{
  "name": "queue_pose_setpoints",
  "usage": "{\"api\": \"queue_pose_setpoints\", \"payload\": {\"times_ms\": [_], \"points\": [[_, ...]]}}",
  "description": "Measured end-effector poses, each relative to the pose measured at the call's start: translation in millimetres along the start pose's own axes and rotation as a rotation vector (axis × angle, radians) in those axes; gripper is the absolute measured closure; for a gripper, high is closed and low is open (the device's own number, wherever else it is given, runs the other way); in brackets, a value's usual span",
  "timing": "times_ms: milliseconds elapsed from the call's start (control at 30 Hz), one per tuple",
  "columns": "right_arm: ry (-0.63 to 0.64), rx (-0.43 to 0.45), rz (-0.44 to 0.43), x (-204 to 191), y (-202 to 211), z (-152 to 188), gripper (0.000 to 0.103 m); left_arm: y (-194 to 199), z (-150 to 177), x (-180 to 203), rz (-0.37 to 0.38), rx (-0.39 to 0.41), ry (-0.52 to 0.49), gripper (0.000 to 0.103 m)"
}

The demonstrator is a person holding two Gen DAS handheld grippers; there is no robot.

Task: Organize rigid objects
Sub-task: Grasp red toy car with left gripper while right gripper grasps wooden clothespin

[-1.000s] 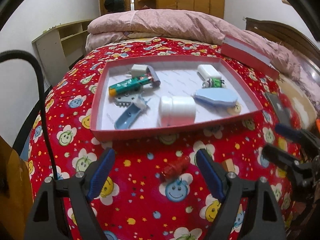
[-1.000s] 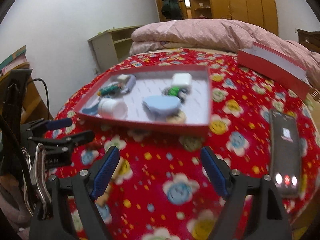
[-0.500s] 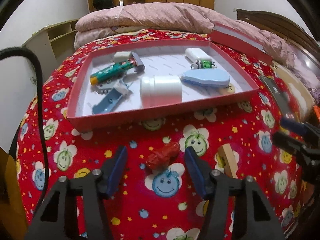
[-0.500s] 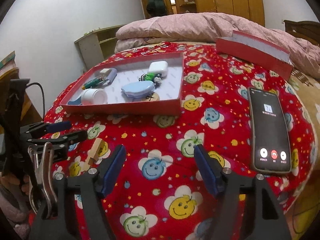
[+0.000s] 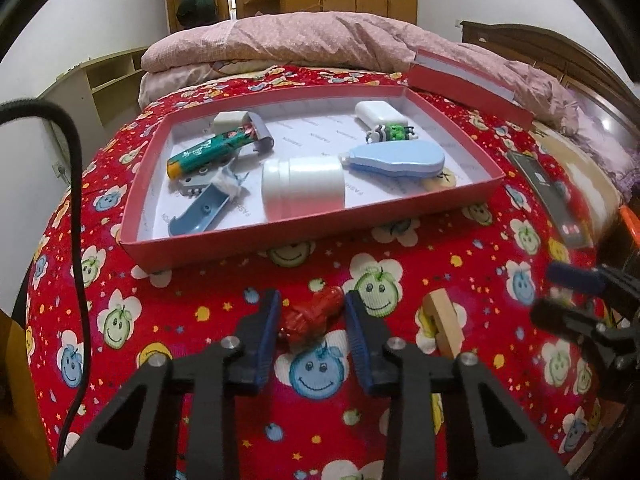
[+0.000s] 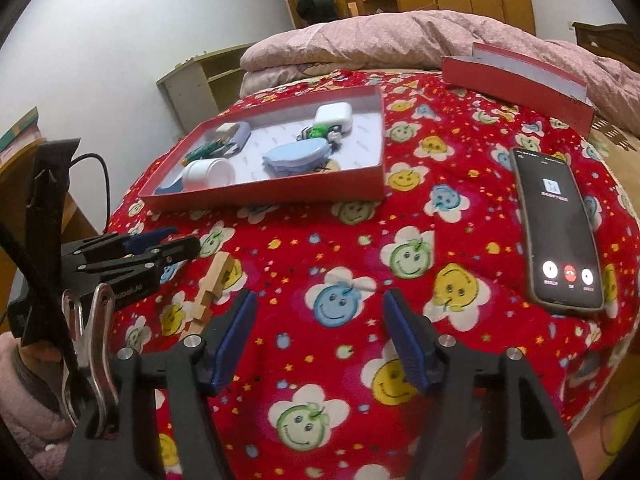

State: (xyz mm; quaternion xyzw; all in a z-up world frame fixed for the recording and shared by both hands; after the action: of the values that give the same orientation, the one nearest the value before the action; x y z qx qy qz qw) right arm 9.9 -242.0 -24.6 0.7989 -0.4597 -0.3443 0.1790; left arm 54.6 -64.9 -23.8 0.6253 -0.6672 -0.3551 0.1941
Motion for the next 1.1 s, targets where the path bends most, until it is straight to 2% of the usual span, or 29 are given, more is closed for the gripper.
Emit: {"api": "queue_pose_setpoints", "payload": {"times_ms": [200, 333, 533, 600, 933, 1100], "points": [[0.015, -0.033, -0.017, -15.0, -10.0, 0.9, 0.041, 4.0, 0.1, -4.1, 0.012, -0.005, 0.014, 0.069], [0.047, -0.067, -0.024, -32.1, -21.8, 1.2, 0.044, 5.7, -0.7, -13.2, -0.016, -0.003, 0.025, 0.069], [0.130, -0.128, -0.017, -60.2, -43.2, 1.7, 0.053, 9.4, -4.7, -38.6, -0.037, 0.007, 0.077, 0.069], [0.151, -0.146, -0.016, -67.4, -49.7, 1.5, 0.059, 10.3, -5.4, -47.1, -0.045, 0.009, 0.097, 0.069], [0.194, -0.189, 0.028, -76.0, -65.4, -0.9, 0.067, 14.0, -4.0, -63.5, -0.044, 0.013, 0.146, 0.069], [0.204, -0.193, 0.030, -78.0, -67.6, -1.5, 0.090, 15.7, -3.3, -66.3, -0.038, 0.014, 0.157, 0.069]]}}
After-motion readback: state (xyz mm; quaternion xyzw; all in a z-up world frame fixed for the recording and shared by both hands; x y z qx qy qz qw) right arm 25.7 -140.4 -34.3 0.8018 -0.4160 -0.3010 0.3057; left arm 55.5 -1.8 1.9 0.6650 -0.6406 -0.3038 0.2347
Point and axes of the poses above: each gripper's, at about its wrist camera, not at the fingertips, and y roughly against the way its jaws point, x to its right, z to its underside, the point moved 6 cm from there along -y, roughly the way its jaws point, and after that the axes turned 13 degrees about -z, right-handed, at the moved point
